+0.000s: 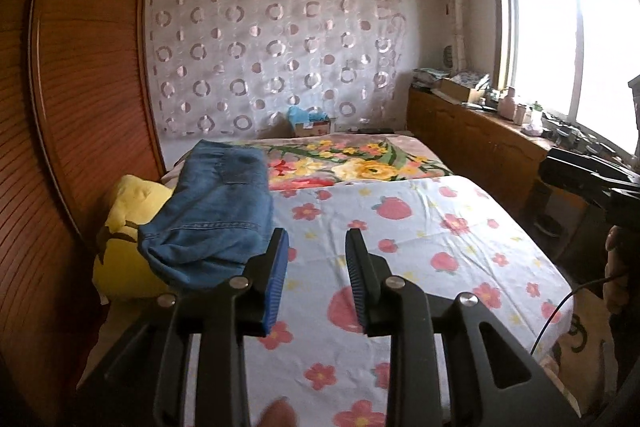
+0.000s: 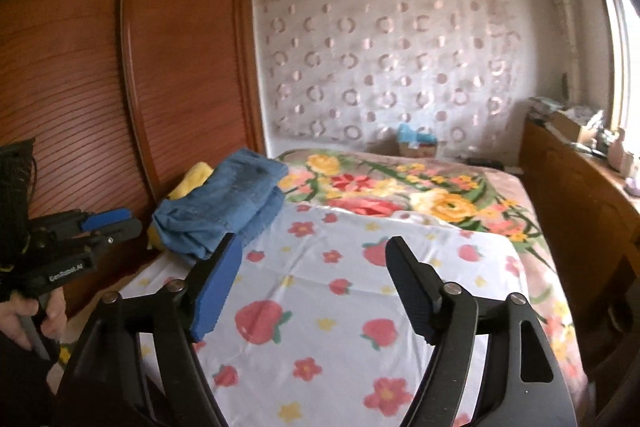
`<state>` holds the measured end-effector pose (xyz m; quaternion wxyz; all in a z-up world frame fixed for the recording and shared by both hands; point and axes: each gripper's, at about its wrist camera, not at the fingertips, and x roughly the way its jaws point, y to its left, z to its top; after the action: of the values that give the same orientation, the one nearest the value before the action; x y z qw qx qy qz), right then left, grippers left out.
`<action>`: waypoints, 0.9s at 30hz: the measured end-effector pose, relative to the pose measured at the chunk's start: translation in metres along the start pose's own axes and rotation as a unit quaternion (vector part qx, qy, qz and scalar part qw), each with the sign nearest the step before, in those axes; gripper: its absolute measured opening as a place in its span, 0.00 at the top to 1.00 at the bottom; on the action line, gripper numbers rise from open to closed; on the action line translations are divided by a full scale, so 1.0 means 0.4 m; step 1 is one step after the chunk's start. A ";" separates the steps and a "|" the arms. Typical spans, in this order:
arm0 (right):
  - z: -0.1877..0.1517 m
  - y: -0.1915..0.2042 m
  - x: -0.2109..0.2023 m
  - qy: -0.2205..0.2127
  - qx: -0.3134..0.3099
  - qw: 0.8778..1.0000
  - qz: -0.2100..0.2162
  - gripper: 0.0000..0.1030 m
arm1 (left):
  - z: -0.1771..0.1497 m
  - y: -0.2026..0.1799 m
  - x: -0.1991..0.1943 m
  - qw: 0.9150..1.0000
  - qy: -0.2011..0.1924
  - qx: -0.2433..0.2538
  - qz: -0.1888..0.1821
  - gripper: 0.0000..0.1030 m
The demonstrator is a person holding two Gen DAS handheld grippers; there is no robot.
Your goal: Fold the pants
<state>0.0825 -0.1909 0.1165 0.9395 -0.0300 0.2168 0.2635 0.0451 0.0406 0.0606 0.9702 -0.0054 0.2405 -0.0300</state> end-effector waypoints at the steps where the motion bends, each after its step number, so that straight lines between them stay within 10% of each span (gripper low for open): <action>1: -0.009 -0.005 -0.023 -0.004 0.002 1.000 -0.004 0.23 | 0.000 -0.010 -0.007 1.000 -0.002 -0.001 -0.001 0.73; 27: -0.097 -0.091 -0.239 -0.040 0.035 0.995 -0.089 0.19 | 0.002 -0.118 -0.093 0.999 -0.028 -0.002 0.017 0.66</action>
<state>0.0126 -0.2750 0.1197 0.9676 -0.0058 0.1847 0.1720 0.0101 -0.0041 0.0800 0.9769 -0.0037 0.2135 -0.0127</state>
